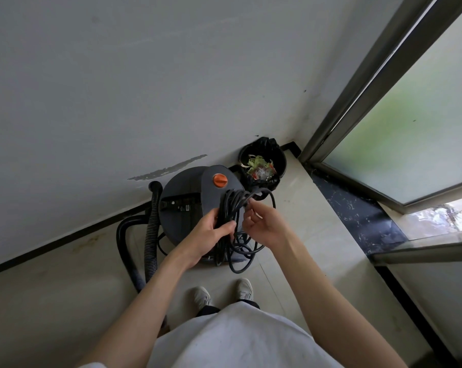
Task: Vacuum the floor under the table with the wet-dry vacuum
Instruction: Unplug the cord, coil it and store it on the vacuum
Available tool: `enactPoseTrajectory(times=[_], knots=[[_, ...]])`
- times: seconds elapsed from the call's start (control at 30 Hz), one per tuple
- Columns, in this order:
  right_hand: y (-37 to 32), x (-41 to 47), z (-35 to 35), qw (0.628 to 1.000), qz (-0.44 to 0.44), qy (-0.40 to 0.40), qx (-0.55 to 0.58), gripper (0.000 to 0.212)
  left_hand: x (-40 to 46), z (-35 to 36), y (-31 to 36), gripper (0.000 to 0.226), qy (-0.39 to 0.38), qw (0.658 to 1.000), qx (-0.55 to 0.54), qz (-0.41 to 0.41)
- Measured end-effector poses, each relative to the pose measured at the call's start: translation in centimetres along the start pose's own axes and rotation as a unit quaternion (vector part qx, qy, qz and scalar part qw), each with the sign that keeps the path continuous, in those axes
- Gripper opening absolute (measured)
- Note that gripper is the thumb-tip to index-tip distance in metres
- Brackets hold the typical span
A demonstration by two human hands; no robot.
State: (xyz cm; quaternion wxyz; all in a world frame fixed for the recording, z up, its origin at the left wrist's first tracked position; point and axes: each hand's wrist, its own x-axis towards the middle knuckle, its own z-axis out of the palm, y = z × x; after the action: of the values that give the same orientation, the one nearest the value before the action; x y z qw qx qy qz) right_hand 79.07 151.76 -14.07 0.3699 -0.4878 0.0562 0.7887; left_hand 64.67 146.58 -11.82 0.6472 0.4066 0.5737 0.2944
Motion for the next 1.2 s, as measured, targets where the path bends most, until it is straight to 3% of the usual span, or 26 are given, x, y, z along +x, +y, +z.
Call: enactPoseTrajectory(times=[0.27, 0.6, 0.77, 0.9, 0.97, 1.1, 1.2], knots=[[0.1, -0.3, 0.4, 0.997, 0.019, -0.032, -0.075, 0.027, -0.4, -0.2, 0.0, 0.015, -0.04, 0.999, 0.027, 0.009], [0.5, 0.0, 0.3, 0.993, 0.045, -0.055, 0.096, 0.032, -0.4, -0.6, 0.3, 0.012, -0.078, 0.996, 0.016, 0.031], [0.5, 0.0, -0.1, 0.987, 0.048, -0.061, 0.143, 0.045, -0.6, -0.1, 0.6, 0.039, -0.073, 0.996, -0.038, 0.035], [0.9, 0.1, -0.1, 0.98, 0.035, -0.073, 0.183, 0.037, -0.5, 0.4, 0.6, 0.026, -0.05, 0.997, -0.062, 0.025], [0.7, 0.1, 0.0, 0.987, 0.003, -0.06, 0.15, 0.031, -0.4, 0.5, 0.6, 0.023, -0.028, 0.997, -0.068, 0.022], [0.2, -1.2, 0.3, 0.993, -0.114, -0.001, -0.034, 0.02, 0.0, 0.4, 0.3, 0.026, 0.034, 0.994, -0.1, -0.003], [0.2, -2.8, 0.0, 0.948, -0.225, 0.029, -0.221, 0.018, 0.5, 0.3, 0.4, 0.02, 0.057, 0.992, -0.104, -0.051]])
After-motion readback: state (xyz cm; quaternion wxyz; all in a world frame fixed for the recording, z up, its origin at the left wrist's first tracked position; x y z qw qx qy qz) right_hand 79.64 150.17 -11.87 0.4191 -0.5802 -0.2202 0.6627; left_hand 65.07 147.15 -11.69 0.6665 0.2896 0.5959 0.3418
